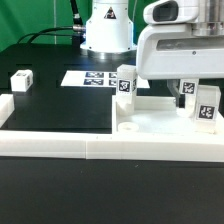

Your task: Assemble square table

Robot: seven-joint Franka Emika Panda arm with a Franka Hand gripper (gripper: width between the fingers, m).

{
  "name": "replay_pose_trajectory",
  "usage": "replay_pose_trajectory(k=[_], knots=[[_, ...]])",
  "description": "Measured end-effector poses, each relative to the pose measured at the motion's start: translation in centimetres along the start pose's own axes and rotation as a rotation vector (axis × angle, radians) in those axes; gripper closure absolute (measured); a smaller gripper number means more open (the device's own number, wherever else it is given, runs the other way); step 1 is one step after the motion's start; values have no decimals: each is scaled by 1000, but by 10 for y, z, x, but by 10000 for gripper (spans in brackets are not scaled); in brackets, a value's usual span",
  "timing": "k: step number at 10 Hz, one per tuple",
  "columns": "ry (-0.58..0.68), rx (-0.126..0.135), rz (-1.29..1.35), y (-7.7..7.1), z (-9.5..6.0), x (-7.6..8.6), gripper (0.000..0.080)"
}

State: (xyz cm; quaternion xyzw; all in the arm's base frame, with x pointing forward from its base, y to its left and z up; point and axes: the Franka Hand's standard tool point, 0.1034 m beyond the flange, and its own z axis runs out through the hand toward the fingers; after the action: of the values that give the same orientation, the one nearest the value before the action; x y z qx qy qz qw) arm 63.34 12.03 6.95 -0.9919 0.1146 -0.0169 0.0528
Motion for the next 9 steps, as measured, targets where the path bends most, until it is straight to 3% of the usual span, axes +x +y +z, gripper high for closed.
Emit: replay_pose_trajectory(k=[3,4,5,6,9], knots=[[-30,-1,51,-3,-1,-1,150],[-30,-1,87,-3,-1,-1,277],[-30,-2,157,-3,-1,-1,277],[-30,-3,238,-3,-1,-1,431],[-32,-12,468,1,0,-1,501]])
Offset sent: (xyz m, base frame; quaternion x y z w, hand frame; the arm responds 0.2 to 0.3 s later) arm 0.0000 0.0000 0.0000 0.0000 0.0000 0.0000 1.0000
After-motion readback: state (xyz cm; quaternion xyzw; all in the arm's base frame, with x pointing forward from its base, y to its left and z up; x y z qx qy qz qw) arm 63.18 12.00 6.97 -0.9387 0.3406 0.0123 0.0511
